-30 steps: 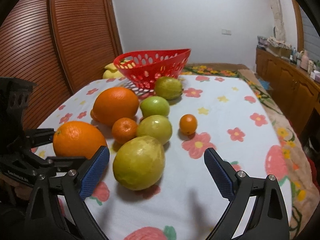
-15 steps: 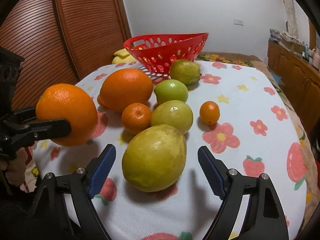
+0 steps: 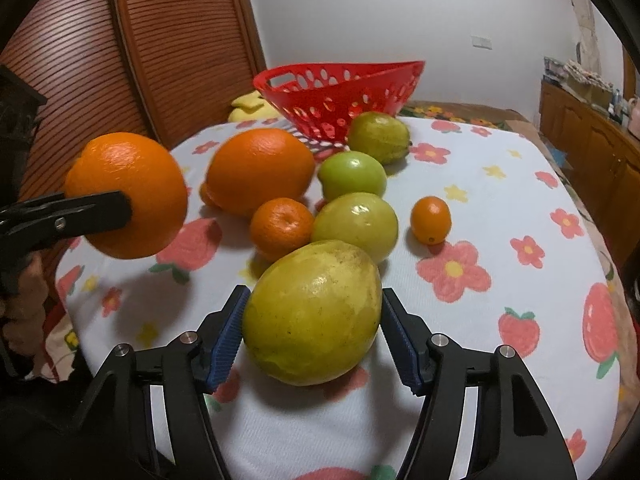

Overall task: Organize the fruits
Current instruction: 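Close left gripper on the large orange while right gripper grasps the yellow-green pomelo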

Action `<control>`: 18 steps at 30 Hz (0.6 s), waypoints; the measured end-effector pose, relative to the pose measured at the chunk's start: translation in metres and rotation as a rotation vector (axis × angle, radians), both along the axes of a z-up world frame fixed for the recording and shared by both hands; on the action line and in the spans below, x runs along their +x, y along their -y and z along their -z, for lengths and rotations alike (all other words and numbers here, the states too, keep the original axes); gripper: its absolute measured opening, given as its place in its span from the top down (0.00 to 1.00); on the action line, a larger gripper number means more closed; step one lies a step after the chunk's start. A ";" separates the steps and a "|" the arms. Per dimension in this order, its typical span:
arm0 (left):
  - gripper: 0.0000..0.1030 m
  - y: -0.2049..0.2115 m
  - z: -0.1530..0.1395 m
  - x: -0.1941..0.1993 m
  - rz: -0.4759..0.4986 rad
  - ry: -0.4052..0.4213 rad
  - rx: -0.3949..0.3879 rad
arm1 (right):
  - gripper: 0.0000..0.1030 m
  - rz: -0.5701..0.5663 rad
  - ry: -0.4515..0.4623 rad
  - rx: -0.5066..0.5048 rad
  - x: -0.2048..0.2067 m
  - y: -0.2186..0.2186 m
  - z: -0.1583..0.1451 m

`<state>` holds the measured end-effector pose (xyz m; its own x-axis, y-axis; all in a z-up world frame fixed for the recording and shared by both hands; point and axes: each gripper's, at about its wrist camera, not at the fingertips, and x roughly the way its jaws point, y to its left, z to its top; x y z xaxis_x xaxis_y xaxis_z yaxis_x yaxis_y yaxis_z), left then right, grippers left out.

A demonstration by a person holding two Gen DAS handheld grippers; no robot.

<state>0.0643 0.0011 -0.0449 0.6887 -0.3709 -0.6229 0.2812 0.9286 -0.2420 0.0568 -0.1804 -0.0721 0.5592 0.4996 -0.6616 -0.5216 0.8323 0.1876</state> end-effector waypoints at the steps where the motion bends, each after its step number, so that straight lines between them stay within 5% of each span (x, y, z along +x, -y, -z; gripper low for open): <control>1: 0.23 -0.001 -0.001 0.000 -0.002 0.004 -0.001 | 0.35 -0.003 0.004 0.001 0.000 0.000 -0.002; 18: 0.23 -0.012 -0.037 0.007 -0.016 0.082 -0.001 | 0.35 -0.028 0.101 0.018 0.009 0.007 -0.051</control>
<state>0.0717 0.0129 -0.0078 0.7433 -0.3605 -0.5635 0.2858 0.9328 -0.2197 0.0660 -0.1879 -0.0213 0.6085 0.5269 -0.5934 -0.5614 0.8143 0.1474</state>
